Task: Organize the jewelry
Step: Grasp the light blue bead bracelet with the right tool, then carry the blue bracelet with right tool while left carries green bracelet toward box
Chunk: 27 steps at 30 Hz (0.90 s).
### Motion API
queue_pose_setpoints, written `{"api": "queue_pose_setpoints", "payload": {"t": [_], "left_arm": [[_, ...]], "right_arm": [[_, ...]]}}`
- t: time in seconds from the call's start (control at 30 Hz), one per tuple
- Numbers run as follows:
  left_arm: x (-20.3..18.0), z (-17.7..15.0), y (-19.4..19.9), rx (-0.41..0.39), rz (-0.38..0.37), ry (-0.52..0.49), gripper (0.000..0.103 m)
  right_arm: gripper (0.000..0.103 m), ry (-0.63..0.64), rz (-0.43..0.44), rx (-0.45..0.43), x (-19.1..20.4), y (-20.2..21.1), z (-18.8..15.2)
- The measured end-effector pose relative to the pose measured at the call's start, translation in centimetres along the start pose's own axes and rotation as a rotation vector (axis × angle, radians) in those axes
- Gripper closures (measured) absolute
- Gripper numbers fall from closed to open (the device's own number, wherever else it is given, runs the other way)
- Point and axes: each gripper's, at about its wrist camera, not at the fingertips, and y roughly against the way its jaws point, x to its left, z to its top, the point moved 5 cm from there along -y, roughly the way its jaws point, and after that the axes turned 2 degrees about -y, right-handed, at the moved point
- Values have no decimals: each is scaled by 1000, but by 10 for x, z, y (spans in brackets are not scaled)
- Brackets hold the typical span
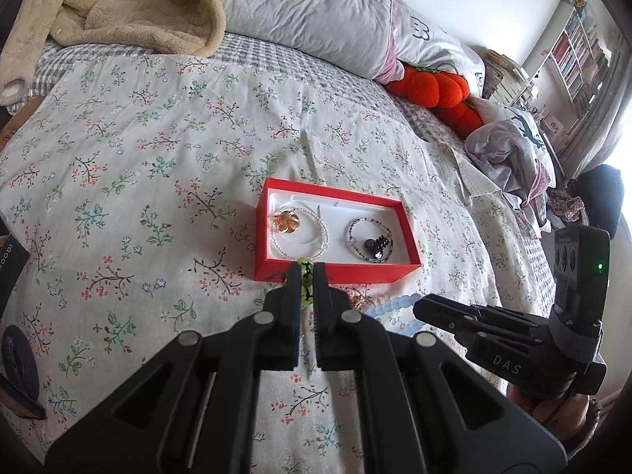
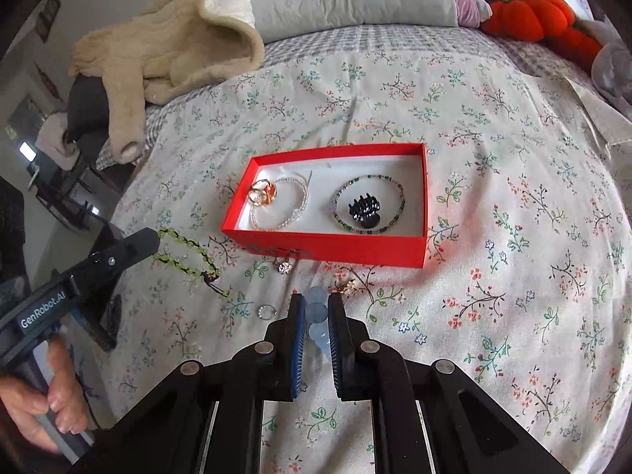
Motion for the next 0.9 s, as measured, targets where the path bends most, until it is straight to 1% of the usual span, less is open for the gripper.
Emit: {"api": "queue_pose_setpoints", "payload": {"t": [0.3,0.6,0.67,0.7,0.9], "left_arm": [[-30,24,-4,-72,-65,-5,97],[-55,47,-24,-153,-197,23,97],[-54,48,-37,-142,-211,38,97],[-52,48,-45,-128,-205,43,97],[-26,34,-85,-25,-117,78,97]], "right_arm": [[91,-60,36,-107,-14,33,30],[91,-108,79,-194,-20,46,58],[91,-109,85,-211,-20,46,63],[91,-108,87,-218,-19,45,64],[91,-94,78,-225,-17,36,72]]}}
